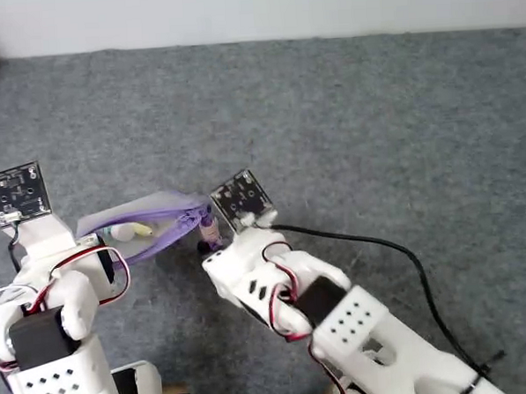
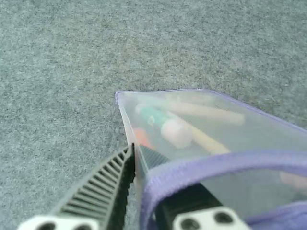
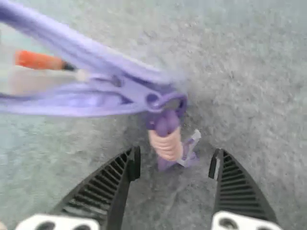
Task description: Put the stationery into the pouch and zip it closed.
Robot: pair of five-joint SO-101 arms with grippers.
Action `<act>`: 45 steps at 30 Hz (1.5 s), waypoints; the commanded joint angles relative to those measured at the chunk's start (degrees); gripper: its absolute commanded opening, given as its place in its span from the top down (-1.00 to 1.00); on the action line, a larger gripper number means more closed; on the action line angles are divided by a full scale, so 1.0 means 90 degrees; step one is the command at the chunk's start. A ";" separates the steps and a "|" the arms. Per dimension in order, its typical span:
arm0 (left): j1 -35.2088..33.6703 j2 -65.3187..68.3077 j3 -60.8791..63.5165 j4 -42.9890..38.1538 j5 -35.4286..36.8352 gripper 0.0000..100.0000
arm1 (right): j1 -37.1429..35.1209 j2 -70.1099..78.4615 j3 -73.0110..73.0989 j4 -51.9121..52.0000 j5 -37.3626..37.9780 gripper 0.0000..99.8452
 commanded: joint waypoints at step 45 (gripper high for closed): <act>0.0020 0.0039 -0.0005 -0.0137 0.0020 0.98 | 0.0024 0.0337 -0.0703 -0.0405 0.0469 0.93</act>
